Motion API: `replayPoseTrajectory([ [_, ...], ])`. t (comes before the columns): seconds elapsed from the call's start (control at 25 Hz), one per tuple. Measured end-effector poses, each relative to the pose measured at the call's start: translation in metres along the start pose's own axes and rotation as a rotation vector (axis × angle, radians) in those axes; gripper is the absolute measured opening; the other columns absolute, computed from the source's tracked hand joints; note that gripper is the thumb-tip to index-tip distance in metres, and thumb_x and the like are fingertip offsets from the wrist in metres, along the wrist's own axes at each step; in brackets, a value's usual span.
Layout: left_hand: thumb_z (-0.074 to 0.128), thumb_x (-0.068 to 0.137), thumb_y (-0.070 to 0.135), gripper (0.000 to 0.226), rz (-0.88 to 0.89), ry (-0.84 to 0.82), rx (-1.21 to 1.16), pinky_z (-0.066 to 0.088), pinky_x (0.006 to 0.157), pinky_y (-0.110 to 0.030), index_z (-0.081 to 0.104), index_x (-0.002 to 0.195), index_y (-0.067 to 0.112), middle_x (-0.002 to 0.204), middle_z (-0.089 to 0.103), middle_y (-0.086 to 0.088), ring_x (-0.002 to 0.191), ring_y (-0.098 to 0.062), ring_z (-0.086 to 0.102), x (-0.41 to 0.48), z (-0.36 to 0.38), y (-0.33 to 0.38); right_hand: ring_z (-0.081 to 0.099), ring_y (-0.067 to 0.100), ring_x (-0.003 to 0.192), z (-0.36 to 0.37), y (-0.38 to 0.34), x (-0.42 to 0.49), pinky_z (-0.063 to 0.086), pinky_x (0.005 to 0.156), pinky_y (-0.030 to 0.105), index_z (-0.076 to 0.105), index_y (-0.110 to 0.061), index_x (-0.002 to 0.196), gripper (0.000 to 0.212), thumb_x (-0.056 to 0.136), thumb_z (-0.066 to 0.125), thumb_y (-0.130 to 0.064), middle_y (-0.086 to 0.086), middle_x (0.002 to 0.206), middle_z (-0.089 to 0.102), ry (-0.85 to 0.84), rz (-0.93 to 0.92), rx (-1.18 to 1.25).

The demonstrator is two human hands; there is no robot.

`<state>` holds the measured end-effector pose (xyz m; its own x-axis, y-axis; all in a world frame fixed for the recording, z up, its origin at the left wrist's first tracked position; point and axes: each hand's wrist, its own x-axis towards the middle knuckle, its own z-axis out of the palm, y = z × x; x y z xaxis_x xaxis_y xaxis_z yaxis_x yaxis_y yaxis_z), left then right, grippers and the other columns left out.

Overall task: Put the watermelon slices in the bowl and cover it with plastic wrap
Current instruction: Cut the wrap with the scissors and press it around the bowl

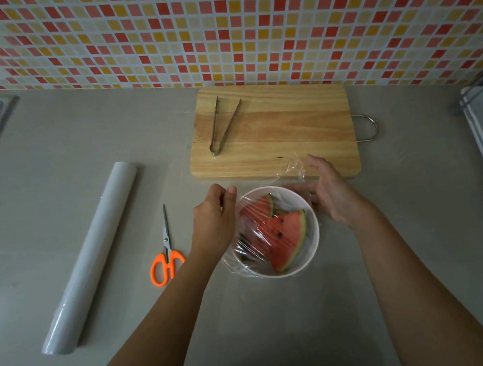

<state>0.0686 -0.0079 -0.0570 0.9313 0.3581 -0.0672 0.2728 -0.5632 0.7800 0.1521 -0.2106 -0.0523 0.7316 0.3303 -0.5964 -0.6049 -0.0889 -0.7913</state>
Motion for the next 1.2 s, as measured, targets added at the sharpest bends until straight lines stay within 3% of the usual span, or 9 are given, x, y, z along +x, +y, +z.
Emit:
replayPoseTrajectory([
  [0.08,0.043,0.098,0.032,0.031,0.002,0.001,0.003,0.034,0.048,-0.013,0.047,0.078,0.009,0.06,0.048,0.007,0.054,-0.004,0.043,0.0,0.0,0.0,0.063,0.017,0.071,-0.006,0.0,-0.01,0.046,0.063,0.03,0.038,-0.03,0.1,0.035,0.076,0.059,-0.044,0.016,0.113,0.06,-0.093,-0.038,0.12],
  [0.2,0.043,0.098,0.033,0.034,0.0,0.0,-0.003,0.034,0.05,-0.018,0.05,0.08,0.005,0.06,0.048,0.005,0.054,-0.007,0.044,0.0,0.0,-0.001,0.054,0.016,0.069,-0.014,-0.001,-0.024,0.036,0.06,0.031,0.044,-0.033,0.092,0.023,0.076,0.06,-0.029,0.012,0.102,0.065,-0.214,-0.037,0.275],
  [0.4,0.043,0.099,0.033,0.035,0.008,-0.002,-0.01,0.038,0.053,-0.027,0.053,0.083,0.003,0.062,0.05,0.003,0.055,-0.01,0.046,0.0,0.001,-0.001,0.061,0.013,0.084,-0.005,-0.013,-0.025,0.042,0.073,0.033,0.072,-0.033,0.09,0.027,0.069,0.066,-0.048,-0.005,0.097,0.068,-0.332,-0.034,-0.124],
  [0.48,0.043,0.098,0.033,0.035,0.01,-0.003,-0.009,0.038,0.053,-0.026,0.053,0.083,0.003,0.062,0.051,0.002,0.055,-0.01,0.046,0.0,0.001,-0.001,0.063,0.011,0.093,0.004,-0.018,-0.019,0.042,0.087,0.034,0.073,-0.033,0.093,0.027,0.077,0.059,-0.049,-0.01,0.098,0.071,-0.299,-0.06,-0.297],
  [0.56,0.043,0.098,0.033,0.035,0.008,-0.004,-0.007,0.038,0.053,-0.025,0.053,0.083,0.003,0.063,0.051,0.001,0.056,-0.009,0.046,0.0,0.0,0.0,0.064,0.015,0.093,0.011,-0.018,-0.014,0.042,0.089,0.036,0.072,-0.029,0.094,0.033,0.078,0.057,-0.054,-0.005,0.098,0.071,-0.209,-0.097,-0.354],
  [0.68,0.044,0.098,0.033,0.034,0.01,0.015,-0.011,0.037,0.053,-0.021,0.052,0.082,0.004,0.061,0.05,0.002,0.055,-0.009,0.046,-0.001,0.0,0.0,0.067,0.012,0.089,0.02,-0.005,-0.011,0.048,0.081,0.032,0.072,-0.027,0.093,0.036,0.075,0.055,-0.054,-0.004,0.097,0.072,-0.087,-0.158,-0.157],
  [0.88,0.047,0.098,0.029,0.032,-0.012,0.031,-0.05,0.033,0.048,-0.01,0.046,0.074,0.008,0.056,0.045,0.006,0.052,-0.005,0.042,-0.001,0.0,-0.001,0.059,0.021,0.113,0.034,0.014,-0.01,0.039,0.106,0.049,0.07,-0.036,0.098,0.053,0.069,0.049,-0.075,0.0,0.116,0.067,0.065,-0.248,-0.102],
  [1.08,0.047,0.097,0.033,0.033,-0.2,0.016,-0.17,0.035,0.052,-0.014,0.051,0.074,0.009,0.064,0.051,0.003,0.059,-0.007,0.046,0.002,0.003,-0.003,0.066,0.015,0.101,0.037,0.015,-0.015,0.052,0.086,0.038,0.064,-0.036,0.103,0.065,0.068,0.037,-0.083,-0.006,0.12,0.061,0.004,-0.128,0.008],
  [1.2,0.049,0.095,0.033,0.035,-0.297,0.001,-0.29,0.038,0.055,-0.026,0.048,0.067,0.014,0.063,0.05,0.002,0.06,-0.012,0.046,0.003,0.005,-0.004,0.064,0.015,0.1,0.04,0.017,-0.018,0.051,0.089,0.039,0.062,-0.033,0.103,0.061,0.074,0.03,-0.076,-0.007,0.118,0.061,0.048,-0.143,0.038],
])
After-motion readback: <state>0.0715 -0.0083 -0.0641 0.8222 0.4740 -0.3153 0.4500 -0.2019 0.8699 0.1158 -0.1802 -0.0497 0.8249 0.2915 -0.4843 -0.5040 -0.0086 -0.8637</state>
